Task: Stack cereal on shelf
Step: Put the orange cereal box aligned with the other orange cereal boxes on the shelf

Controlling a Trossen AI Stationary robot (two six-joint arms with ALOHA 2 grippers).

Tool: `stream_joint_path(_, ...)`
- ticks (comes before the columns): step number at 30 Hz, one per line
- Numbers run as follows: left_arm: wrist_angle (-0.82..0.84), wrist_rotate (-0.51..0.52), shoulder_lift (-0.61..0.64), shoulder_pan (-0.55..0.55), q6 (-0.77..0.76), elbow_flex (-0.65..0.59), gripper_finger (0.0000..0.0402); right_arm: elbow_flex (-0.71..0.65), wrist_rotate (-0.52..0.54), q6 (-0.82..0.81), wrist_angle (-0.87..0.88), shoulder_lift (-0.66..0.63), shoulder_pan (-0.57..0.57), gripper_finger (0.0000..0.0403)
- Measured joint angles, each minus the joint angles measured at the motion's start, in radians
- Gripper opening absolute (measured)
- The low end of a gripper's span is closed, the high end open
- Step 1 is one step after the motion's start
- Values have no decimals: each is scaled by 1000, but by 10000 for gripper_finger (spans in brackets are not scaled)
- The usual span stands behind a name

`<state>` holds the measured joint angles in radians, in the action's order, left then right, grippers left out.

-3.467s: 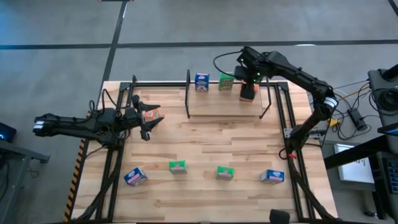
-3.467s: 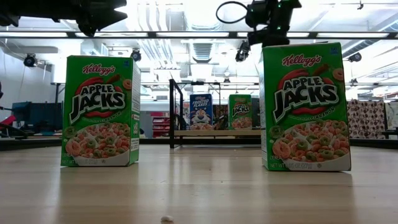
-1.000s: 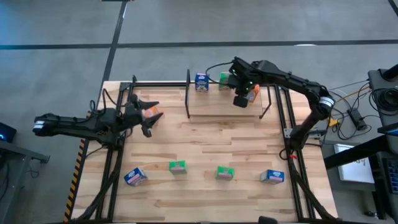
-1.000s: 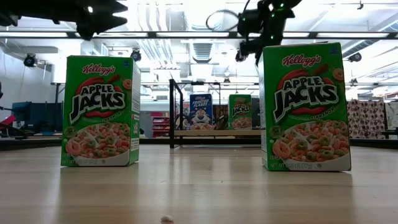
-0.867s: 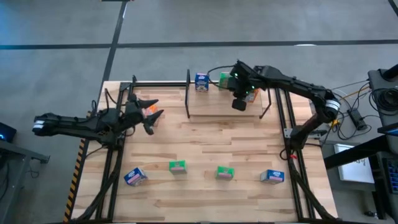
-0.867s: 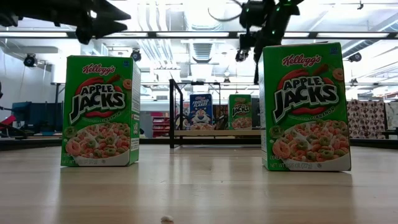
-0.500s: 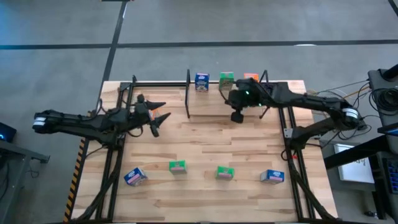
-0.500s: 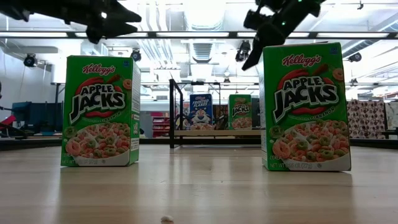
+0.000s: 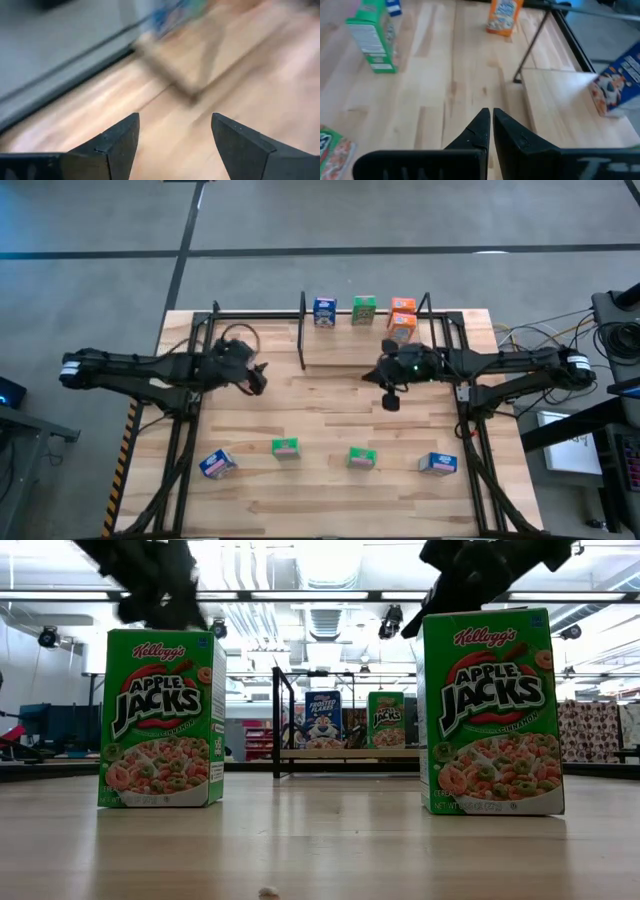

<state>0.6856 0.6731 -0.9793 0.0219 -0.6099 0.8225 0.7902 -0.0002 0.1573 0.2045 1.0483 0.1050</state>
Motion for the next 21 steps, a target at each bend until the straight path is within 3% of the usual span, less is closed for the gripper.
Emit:
stream_joint_path(4, 271, 37, -100, 0, -252, 65, 231, -11, 0, -1, -15, -9, -22, 12)
stream_joint_path(10, 485, 22, -208, -19, -419, 139, 231, -11, 1, 27, -31, -6, -25, 12)
stream_joint_path(21, 523, -87, -206, -136, -397, 147, 231, -11, 1, 62, -51, -6, -24, 12)
